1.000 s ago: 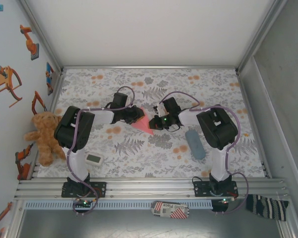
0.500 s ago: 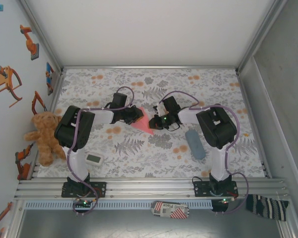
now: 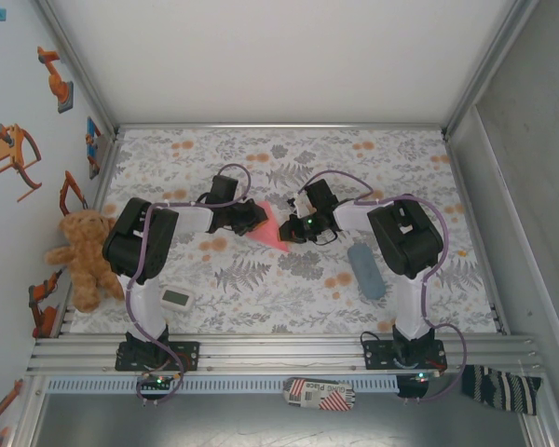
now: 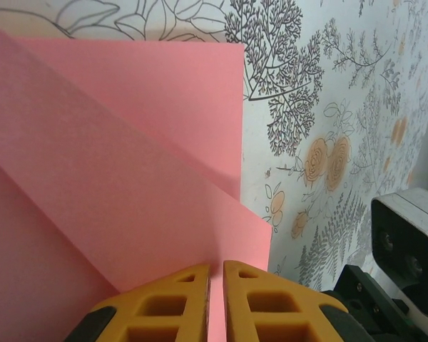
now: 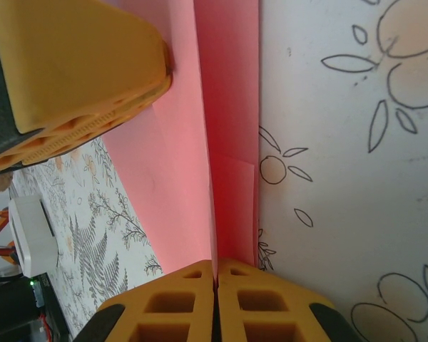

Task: Fold a paper plane with a square sheet of paper (pick it up from the middle)
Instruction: Fourth fold the wing at the center of the table.

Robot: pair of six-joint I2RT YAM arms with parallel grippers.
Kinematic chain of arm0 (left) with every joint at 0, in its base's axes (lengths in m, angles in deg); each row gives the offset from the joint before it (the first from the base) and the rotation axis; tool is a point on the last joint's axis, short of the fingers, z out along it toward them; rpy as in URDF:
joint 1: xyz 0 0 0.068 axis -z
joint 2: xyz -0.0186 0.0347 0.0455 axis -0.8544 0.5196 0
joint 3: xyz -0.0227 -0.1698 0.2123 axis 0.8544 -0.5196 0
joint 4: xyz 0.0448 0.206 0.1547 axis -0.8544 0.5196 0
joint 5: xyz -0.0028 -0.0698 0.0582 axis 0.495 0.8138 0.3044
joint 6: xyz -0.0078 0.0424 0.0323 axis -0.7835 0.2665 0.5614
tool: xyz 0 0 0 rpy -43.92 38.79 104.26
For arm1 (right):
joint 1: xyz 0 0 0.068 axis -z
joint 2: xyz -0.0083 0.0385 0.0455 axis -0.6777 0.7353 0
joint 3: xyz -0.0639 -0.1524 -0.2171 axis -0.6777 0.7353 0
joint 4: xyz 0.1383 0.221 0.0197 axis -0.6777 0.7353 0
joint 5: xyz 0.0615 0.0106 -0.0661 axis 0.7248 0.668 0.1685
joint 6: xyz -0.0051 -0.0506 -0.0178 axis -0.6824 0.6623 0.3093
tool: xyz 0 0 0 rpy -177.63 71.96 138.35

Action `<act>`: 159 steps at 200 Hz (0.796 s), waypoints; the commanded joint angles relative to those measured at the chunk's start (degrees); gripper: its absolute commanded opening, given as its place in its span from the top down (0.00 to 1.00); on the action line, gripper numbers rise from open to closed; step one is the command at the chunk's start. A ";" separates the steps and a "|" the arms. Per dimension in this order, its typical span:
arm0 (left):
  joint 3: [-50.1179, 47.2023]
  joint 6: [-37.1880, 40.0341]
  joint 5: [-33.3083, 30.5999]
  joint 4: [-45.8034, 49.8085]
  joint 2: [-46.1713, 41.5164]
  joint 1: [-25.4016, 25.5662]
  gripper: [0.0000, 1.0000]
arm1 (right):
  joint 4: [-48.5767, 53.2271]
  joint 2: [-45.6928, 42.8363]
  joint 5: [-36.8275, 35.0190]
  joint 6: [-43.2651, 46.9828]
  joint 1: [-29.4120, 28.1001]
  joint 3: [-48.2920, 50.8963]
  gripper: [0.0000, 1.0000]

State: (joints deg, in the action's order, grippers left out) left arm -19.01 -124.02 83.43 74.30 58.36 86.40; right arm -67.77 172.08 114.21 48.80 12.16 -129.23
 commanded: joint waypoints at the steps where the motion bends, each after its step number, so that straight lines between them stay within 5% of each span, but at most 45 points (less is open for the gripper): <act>1: 0.16 0.36 -0.53 0.95 0.95 -0.29 0.85 | 5.19 4.46 -3.13 0.22 -0.70 1.19 0.91; 159: 2.74 1.58 2.09 0.79 2.67 -0.19 0.82 | 4.58 4.03 -2.71 0.59 -0.70 1.86 0.87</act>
State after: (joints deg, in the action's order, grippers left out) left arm -17.55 -123.94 84.80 74.26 59.91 86.40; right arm -67.47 172.19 115.04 48.83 12.19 -129.54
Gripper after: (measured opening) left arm 0.182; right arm 0.133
